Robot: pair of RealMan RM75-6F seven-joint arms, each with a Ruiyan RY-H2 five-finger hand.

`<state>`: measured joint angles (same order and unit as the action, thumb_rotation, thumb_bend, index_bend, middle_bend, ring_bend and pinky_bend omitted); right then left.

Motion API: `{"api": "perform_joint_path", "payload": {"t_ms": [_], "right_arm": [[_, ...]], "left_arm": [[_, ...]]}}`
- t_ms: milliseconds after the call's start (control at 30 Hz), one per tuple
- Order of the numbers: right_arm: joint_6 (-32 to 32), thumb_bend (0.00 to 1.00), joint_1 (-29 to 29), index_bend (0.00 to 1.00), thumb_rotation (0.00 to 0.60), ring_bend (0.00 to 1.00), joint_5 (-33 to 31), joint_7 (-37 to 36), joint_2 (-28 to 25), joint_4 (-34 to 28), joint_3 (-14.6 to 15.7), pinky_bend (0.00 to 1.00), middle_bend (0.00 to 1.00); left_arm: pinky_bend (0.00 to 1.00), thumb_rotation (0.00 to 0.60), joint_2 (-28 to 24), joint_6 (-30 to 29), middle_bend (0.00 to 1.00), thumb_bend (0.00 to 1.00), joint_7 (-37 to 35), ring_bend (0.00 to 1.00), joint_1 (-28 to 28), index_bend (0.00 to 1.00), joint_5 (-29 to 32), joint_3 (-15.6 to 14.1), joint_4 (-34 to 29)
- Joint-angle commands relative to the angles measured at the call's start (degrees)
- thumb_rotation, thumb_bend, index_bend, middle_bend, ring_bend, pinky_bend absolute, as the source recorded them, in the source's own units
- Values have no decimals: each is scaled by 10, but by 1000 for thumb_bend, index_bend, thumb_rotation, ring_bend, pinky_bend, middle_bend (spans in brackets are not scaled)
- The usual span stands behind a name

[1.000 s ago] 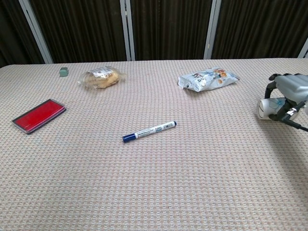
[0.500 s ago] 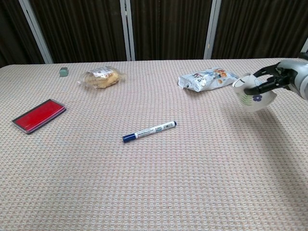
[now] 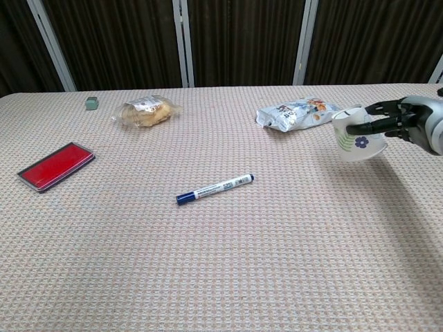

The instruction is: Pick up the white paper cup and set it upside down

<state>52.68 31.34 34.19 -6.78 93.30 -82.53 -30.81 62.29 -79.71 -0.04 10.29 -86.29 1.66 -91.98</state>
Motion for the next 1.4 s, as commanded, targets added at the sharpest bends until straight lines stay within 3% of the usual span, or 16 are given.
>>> {"api": "perform_joint_path", "payload": {"t_ms": [33,367,700,833,933,1200,1400], "right_arm": [[16,119,0,390,600,0,17,-10,18,22,12,0,19],[30,123,-4,380,600,0,29,-7,36,58,35,0,14],[69,141,-15,208,600,0,25,25,40,60,49,0,0],[80,142,-24,78,600,0,26,32,39,54,55,0,0],[93,143,-31,35,600,0,37,32,37,46,57,0,0],[177,135,-51,16,600,0,143,23,4,-6,57,0,0],[210,131,-70,29,600,0,187,39,-78,-111,34,0,0]], "left_arm": [[0,600,0,0,0,47,0,0,0,0,0,0,0],[0,600,0,0,0,46,1,0,0,0,0,0,0],[0,600,-1,0,0,46,0,0,0,0,0,0,-1],[0,600,-1,0,0,48,-1,0,0,0,0,0,-1],[0,600,-1,0,0,47,-1,0,0,0,0,0,-1],[0,600,-1,0,0,44,-1,0,0,0,0,0,-1],[0,600,-1,0,0,47,-1,0,0,0,-1,-1,-1]]}}
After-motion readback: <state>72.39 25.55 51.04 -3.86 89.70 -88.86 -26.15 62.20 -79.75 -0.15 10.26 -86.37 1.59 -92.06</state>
